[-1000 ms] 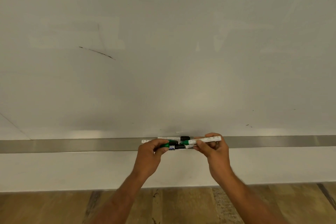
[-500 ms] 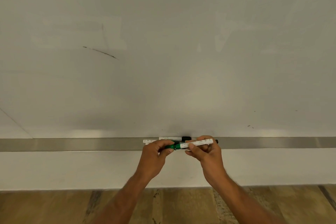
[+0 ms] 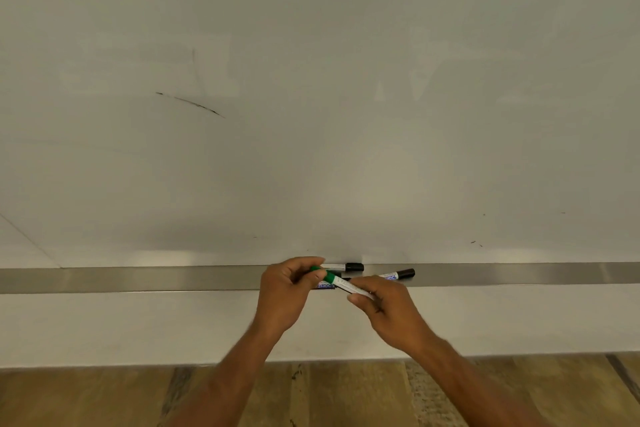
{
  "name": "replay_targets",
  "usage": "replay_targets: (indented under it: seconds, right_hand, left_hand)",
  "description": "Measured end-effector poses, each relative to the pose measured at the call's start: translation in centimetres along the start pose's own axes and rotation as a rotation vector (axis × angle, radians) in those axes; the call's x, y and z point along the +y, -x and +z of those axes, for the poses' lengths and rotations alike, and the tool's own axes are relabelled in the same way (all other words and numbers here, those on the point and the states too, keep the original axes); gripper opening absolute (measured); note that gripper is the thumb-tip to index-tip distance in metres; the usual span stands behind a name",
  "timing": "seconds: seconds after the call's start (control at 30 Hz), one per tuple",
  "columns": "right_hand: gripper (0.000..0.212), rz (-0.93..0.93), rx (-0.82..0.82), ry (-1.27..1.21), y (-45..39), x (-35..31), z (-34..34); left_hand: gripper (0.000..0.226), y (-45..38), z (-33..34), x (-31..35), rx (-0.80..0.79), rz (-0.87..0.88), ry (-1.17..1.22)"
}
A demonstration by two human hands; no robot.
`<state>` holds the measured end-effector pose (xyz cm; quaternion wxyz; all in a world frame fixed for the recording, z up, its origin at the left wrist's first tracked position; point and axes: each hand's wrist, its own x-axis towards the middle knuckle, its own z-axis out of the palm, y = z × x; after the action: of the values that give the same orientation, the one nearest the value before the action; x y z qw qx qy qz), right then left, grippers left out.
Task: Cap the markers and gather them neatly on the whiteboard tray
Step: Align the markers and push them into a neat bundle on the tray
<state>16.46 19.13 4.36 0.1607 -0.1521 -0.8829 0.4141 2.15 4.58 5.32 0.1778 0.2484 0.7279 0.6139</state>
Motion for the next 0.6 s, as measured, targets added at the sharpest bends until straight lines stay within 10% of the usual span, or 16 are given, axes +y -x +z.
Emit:
replay_targets:
  seconds: [0.6]
  right_hand:
    - [0.013,0.346,-0.005,-0.071,0.2,0.2,1.7]
  left_hand:
    - [0.029,-0.5,0.8,0.3,-0.028,0.09,-0.165]
